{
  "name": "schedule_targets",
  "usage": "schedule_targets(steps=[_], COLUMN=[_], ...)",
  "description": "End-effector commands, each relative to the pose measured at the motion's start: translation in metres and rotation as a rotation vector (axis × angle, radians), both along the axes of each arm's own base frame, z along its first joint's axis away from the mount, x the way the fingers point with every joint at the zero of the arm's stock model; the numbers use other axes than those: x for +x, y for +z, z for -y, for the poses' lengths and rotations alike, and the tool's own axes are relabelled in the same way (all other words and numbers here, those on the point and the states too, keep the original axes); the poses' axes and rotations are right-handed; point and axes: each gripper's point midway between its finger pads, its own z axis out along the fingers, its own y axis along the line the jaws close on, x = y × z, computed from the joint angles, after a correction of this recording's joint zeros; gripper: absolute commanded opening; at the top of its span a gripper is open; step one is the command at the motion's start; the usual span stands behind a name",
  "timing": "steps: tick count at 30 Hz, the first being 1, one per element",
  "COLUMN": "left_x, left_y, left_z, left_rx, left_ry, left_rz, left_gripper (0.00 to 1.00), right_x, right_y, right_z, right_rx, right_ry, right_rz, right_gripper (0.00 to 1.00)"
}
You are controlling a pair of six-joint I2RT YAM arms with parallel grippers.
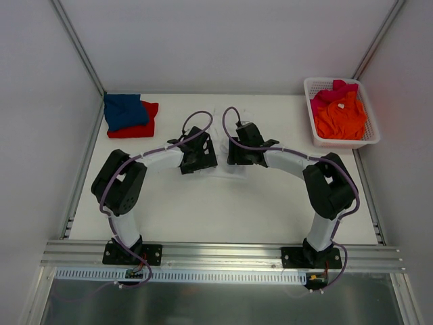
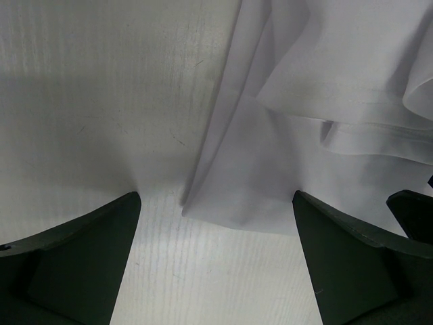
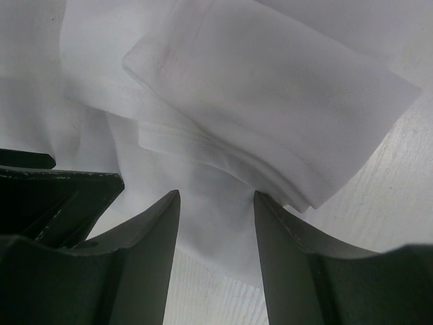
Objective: Fold and stack the t-shirts
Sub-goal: Fold the tshirt
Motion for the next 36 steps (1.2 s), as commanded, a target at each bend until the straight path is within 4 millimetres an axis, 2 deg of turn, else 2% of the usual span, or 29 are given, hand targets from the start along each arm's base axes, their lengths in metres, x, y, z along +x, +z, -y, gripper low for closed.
schedule_targets(steps=[1,7,14,36], left_x=[-0.019,-0.022,-0.024,-0.028], left_y=[-0.023,-0.027,-0.028,-0.030], left_z=[-0.005,-0.005,-0.004,-0.003], left_rx=[0.050,0.067,0.077,0.091], left_ry=[-0.013,-0.019,-0.024,-0.034], left_rz=[-0.104,-0.132,-0.143,-0.155], left_gripper=[0.98,0.98,0.98,0.98], right_x=[0.010,0.011,0.008,0.005], right_y=[0.028,0.049,0.066,0.012], right_z=[-0.008,-0.009,-0.010,-0.018], right_rx=[0.042,0.068,0.079,0.060], right_ry=[0.008,0.010,0.022,0.033], right_rz=[0.057,0.095,0.119,0.025], right_gripper=[0.51,0.51,0.51,0.50])
